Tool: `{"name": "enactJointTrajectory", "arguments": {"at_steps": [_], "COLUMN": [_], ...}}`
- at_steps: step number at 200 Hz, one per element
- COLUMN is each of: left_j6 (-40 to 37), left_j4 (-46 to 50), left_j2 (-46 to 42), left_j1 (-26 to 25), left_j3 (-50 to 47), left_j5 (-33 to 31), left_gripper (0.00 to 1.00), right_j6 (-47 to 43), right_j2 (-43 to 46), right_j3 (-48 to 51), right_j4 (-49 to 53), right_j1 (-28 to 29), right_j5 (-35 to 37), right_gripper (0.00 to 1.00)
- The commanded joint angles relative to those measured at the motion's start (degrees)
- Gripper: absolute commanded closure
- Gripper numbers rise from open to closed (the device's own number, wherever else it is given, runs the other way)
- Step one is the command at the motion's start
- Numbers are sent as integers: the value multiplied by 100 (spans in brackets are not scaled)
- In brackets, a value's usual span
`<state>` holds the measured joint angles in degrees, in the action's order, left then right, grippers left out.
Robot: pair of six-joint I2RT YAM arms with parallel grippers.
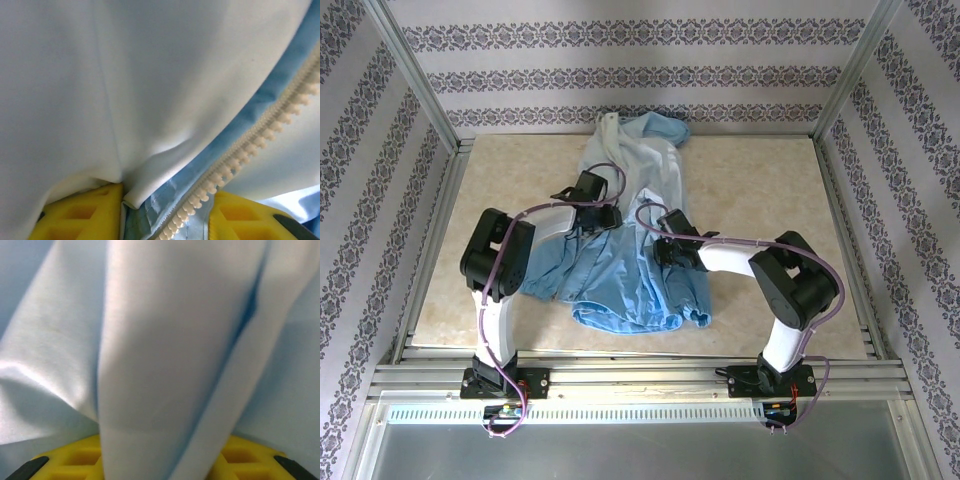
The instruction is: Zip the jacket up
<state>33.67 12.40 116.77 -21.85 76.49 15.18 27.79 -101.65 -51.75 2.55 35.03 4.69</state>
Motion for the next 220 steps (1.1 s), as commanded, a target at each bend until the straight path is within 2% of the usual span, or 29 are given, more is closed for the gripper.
{"name": "enactJointTrajectory", "arguments": {"at_steps": [1, 41, 68, 83, 125, 161, 203, 220], "left_j6": [-89, -594, -833, -962, -1239, -1117, -969, -827], "left_j4": [562, 1159, 1327, 1389, 1615, 1560, 1364, 1335], "left_j2": [302, -205, -922, -1389, -2474, -2742, -2587, -2494], "left_j1": [-140, 50, 421, 629, 858, 758, 409, 399], "left_j3": [336, 410, -30, -381, -1402, -2146, -2609, -2784], "left_j5": [223, 57, 163, 144, -21, 121, -45, -209], "left_gripper": [62, 62, 62, 58, 49, 43, 39, 40], "right_j6": [254, 138, -161, -315, -526, -534, -545, -611], "right_j2": [37, 367, 522, 524, 70, -469, -790, -845], "right_j3": [172, -151, -519, -717, -1306, -1703, -1898, -1944], "right_j4": [534, 843, 1145, 1303, 1610, 1874, 2175, 2325], "right_j1": [101, 285, 410, 516, 820, 972, 980, 934], "right_j5": [-75, 181, 311, 387, 379, 278, 239, 279], "right_gripper": [62, 57, 53, 51, 41, 35, 35, 46]}}
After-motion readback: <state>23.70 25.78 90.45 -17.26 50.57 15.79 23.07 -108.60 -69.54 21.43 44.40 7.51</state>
